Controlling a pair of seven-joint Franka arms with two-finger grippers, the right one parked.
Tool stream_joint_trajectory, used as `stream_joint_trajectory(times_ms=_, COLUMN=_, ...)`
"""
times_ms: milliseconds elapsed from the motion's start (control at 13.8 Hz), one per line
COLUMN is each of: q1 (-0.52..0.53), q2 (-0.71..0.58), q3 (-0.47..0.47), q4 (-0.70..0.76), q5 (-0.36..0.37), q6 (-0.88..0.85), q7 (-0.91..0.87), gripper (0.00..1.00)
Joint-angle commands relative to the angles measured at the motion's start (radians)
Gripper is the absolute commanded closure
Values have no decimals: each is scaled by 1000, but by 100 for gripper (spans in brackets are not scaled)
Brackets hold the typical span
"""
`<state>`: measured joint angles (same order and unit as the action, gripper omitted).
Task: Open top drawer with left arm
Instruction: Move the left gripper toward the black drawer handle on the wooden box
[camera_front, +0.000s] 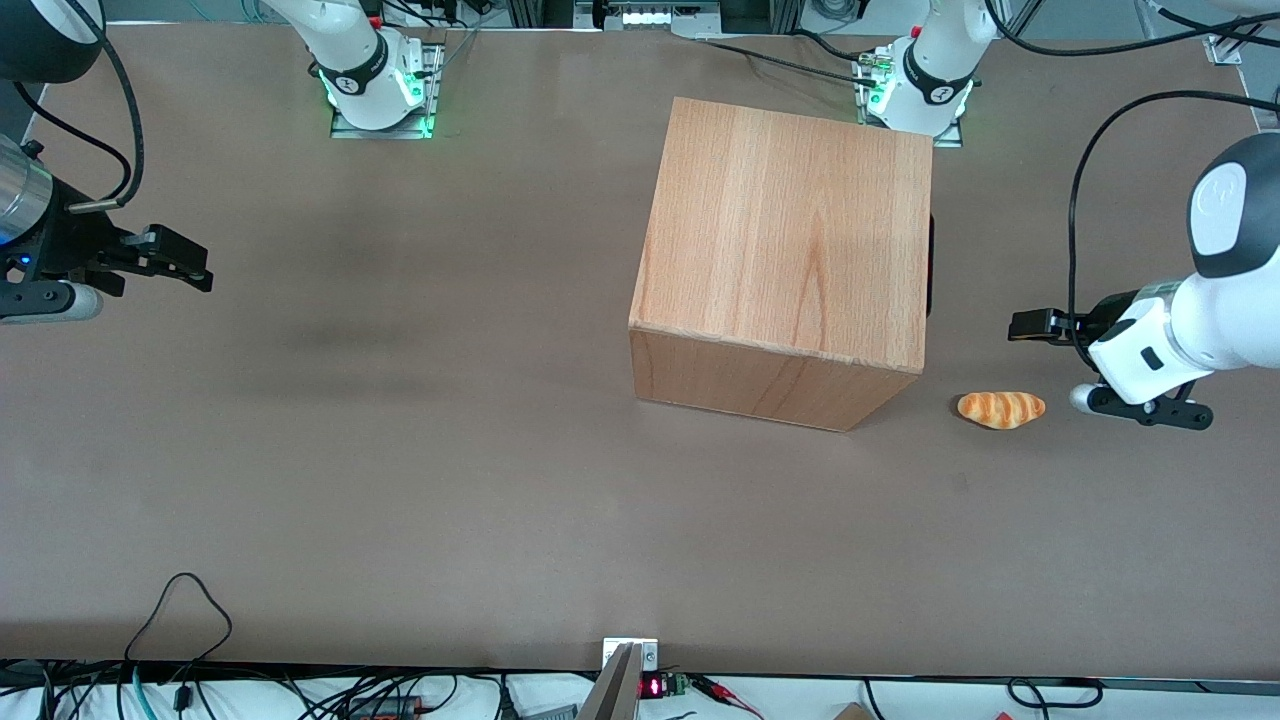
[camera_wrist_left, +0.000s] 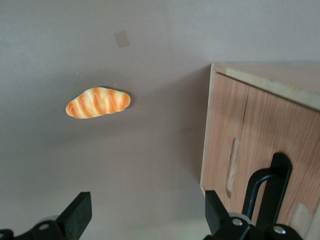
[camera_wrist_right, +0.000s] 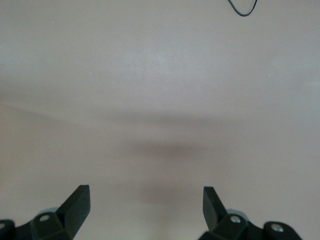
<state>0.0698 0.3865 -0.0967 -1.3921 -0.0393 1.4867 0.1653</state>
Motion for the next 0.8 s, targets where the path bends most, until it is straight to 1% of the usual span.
stream_joint_trajectory(times_ms=0, q1=-8, q2=-11, q3=-3, q4=-4, q5=-27, q6=-64, q7=74, gripper=0)
stream_joint_trajectory(times_ms=218, q1=-10, q2=-9, q3=-2, q4=-37, q5=-91, q6=-106, q7=83, gripper=0)
stream_joint_trajectory(times_ms=363, q1=-10, q2=-8, q3=-3, q4=-68, q5=-102, q6=-105, q7=89, gripper=0)
stream_joint_trajectory(times_ms=508, q1=-8, q2=-8, q3=-2, q4=-105, q5=-137, q6=-98, q7=89, gripper=0)
stream_joint_trajectory(times_ms=653, q1=-8, q2=-8, q3=-3, q4=-125, q5=-151, q6=-97, q7=89, gripper=0)
stream_joint_trajectory(times_ms=725, q1=-8, q2=-9, q3=-2, q4=-140, q5=-177, q6=-97, q7=89, gripper=0)
